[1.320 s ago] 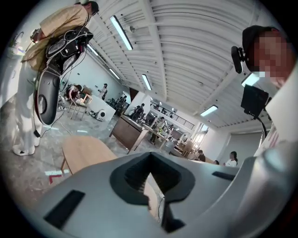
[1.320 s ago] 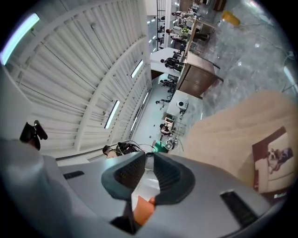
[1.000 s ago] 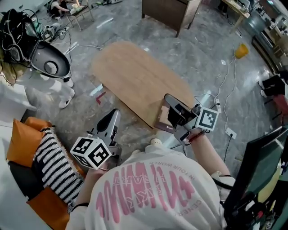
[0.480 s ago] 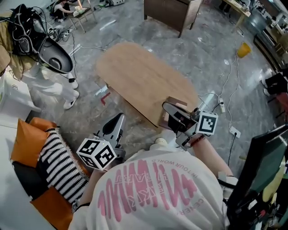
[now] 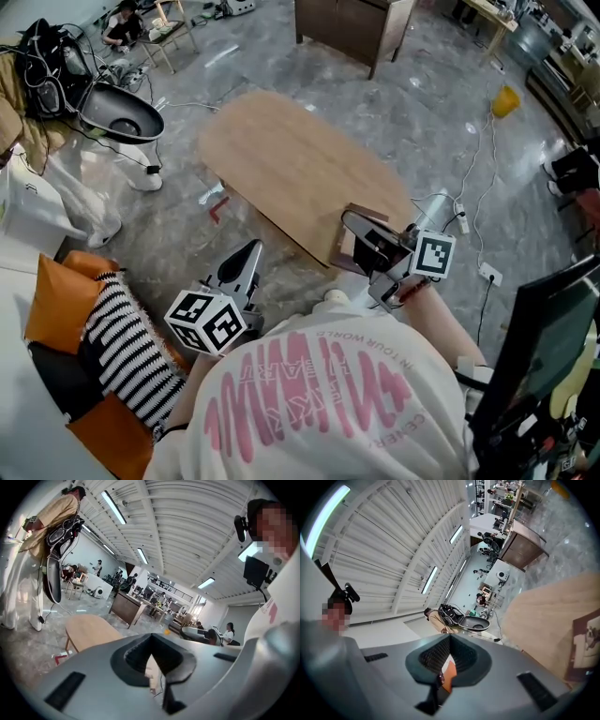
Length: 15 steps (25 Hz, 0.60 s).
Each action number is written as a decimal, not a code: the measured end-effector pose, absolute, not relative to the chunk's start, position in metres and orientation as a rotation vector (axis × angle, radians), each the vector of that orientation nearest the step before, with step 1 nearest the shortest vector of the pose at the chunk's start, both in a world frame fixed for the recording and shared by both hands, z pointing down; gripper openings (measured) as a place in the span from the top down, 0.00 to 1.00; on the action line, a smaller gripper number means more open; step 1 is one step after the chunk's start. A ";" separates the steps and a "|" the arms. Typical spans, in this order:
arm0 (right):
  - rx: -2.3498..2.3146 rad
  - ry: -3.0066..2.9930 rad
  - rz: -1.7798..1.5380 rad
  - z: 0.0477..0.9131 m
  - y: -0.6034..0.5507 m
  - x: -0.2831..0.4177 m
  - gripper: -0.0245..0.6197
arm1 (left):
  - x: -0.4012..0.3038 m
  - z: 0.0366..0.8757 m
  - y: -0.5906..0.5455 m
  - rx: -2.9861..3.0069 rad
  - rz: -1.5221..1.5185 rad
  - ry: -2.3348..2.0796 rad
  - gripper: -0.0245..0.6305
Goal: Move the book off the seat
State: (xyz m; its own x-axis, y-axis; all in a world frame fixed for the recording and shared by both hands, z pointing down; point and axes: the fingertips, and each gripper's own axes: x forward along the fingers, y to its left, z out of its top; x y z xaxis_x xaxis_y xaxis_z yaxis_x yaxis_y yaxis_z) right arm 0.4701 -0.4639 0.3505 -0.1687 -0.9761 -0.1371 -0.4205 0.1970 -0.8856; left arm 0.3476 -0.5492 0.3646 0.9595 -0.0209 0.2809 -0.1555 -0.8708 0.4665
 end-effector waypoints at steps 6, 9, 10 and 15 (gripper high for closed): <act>-1.326 1.731 -0.945 0.350 -0.464 0.481 0.95 | 0.357 0.367 -0.551 2.600 0.388 -0.143 0.95; -1.327 1.751 -0.944 0.352 -0.463 0.475 0.95 | 0.352 0.370 -0.549 2.600 0.390 -0.144 0.95; -1.329 1.754 -0.945 0.353 -0.462 0.474 0.95 | 0.351 0.371 -0.548 2.599 0.391 -0.144 0.95; -1.317 1.759 -0.959 0.355 -0.460 0.472 0.95 | 0.352 0.371 -0.546 2.604 0.393 -0.151 0.95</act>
State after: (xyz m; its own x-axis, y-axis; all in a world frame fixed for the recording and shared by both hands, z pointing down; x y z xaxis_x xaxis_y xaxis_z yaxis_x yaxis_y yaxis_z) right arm 0.4723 -0.4602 0.3548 -0.2121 -0.9704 -0.1151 -0.4286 0.1983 -0.8815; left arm 0.3522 -0.5456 0.3709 0.9522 -0.0337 0.3037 -0.1777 -0.8694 0.4610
